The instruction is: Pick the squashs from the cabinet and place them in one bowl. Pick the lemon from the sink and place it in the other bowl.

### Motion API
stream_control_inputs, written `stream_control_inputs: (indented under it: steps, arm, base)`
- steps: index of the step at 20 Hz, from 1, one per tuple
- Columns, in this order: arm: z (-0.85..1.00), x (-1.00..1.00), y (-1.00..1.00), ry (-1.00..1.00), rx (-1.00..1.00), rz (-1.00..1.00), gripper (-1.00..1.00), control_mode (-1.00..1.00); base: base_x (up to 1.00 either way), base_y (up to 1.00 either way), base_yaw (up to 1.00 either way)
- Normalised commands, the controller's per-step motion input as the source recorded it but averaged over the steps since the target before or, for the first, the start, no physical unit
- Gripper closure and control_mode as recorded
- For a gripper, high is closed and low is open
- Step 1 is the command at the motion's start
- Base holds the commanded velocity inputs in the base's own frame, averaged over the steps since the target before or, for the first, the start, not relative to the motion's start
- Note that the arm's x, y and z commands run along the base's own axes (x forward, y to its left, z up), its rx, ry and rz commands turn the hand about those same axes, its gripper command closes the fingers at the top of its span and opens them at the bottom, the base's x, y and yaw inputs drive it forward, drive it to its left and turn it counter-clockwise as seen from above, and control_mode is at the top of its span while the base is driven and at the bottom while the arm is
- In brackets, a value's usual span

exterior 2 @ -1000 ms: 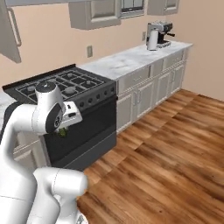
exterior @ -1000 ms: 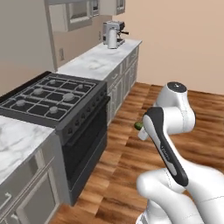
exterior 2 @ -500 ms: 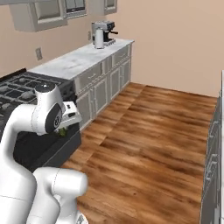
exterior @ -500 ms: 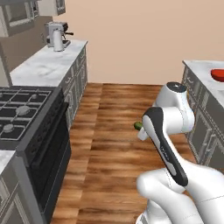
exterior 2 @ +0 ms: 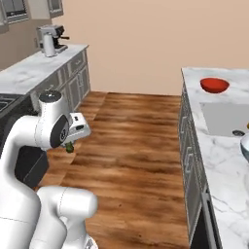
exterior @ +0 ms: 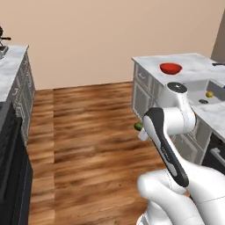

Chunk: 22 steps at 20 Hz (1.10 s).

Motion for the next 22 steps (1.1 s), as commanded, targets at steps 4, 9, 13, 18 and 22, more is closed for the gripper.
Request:
stream_control_inputs:
  steps: [4,9,13,18,22]
  arm:
    - [0.00,0.00,0.00,0.00,0.00,0.00,1.00,1.00]
    - [0.00,0.00,0.00,0.00,0.00,0.00,1.00,1.00]
    - [0.00,0.00,0.00,0.00,0.00,0.00,1.00,1.00]
    - [0.00,0.00,0.00,0.00,0.00,0.00,1.00,1.00]
    - [0.00,0.00,0.00,0.00,0.00,0.00,1.00,1.00]
  base:
    - [-0.09,0.00,-0.51]
    - [0.04,0.00,-0.45]
    - [0.41,0.00,-0.39]
    - [0.56,0.00,-0.38]
    - [0.58,0.00,-0.38]
